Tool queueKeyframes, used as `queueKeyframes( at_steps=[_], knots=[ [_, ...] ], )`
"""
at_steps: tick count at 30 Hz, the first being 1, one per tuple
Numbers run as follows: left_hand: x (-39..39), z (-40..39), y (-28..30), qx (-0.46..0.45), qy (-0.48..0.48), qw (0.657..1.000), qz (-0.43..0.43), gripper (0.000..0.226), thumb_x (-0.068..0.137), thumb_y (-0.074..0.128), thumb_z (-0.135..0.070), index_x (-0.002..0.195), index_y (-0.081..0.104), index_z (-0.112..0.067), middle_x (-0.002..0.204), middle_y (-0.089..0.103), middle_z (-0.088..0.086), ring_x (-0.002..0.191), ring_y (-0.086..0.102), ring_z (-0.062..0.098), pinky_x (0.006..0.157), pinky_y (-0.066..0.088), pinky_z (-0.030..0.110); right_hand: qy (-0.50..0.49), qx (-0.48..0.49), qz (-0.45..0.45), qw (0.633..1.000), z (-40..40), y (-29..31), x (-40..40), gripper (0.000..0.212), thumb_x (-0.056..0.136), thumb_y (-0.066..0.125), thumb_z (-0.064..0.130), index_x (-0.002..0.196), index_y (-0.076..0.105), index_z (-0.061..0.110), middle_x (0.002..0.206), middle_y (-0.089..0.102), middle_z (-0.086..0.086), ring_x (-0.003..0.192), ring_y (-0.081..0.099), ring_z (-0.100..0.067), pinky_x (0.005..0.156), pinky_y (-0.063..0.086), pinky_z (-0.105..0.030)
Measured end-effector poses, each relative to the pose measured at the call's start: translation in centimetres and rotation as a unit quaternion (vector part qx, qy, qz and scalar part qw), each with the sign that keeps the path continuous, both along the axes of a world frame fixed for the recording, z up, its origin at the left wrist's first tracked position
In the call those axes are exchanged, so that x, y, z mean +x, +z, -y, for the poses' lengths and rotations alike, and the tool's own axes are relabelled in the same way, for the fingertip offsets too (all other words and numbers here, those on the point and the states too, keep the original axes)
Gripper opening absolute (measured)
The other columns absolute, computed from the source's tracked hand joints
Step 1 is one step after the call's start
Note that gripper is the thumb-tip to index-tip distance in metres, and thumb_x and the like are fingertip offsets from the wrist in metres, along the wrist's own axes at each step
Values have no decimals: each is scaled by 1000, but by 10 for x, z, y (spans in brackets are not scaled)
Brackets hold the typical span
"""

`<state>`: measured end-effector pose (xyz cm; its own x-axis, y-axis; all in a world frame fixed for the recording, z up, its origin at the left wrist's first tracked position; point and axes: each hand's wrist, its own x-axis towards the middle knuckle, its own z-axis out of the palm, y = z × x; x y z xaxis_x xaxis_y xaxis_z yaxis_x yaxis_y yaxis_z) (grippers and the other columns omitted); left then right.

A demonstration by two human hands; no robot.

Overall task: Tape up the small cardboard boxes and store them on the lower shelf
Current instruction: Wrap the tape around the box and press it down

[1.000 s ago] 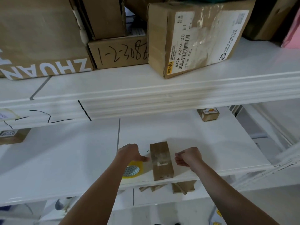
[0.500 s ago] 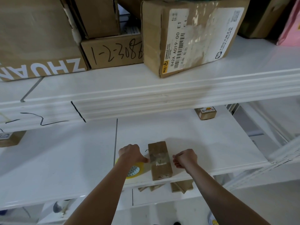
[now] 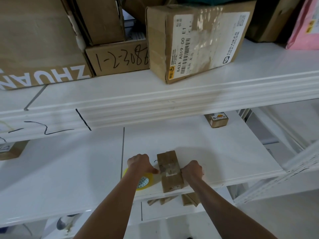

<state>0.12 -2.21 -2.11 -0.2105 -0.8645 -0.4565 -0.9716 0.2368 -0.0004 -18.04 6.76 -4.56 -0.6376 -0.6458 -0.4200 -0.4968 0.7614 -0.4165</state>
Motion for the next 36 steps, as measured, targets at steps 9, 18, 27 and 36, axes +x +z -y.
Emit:
queueKeyframes(
  at_steps=[9,18,27,36],
  knots=[
    [-6,2,-5,6,1,1000,4,76,64,67,-86,99,61,-18,88,64,-4,82,62,18,75,48,29,96,21,-25,995,10,4,14,35,105,48,39,109,68,10,80,59,2,70,56,-14,62,36,-25],
    [-3,-2,-9,-3,21,1000,-6,77,62,66,-87,100,60,-21,88,62,-6,82,59,18,71,45,29,-14,96,100,990,40,-4,68,101,97,36,67,158,-13,2,166,8,-19,151,14,-37,122,12,-53],
    [-1,0,-19,-18,34,999,-18,70,62,67,-86,89,53,-23,72,51,-8,78,56,18,69,42,28,-11,57,94,994,32,-13,61,99,95,37,70,160,-5,7,161,20,-21,146,23,-40,120,19,-48],
    [2,-3,-19,-27,46,998,-34,67,65,69,-82,92,54,-23,82,58,-6,78,56,18,70,42,29,-27,19,173,984,34,-7,41,91,92,56,58,158,12,13,152,41,-17,137,40,-39,111,37,-49]
  ],
)
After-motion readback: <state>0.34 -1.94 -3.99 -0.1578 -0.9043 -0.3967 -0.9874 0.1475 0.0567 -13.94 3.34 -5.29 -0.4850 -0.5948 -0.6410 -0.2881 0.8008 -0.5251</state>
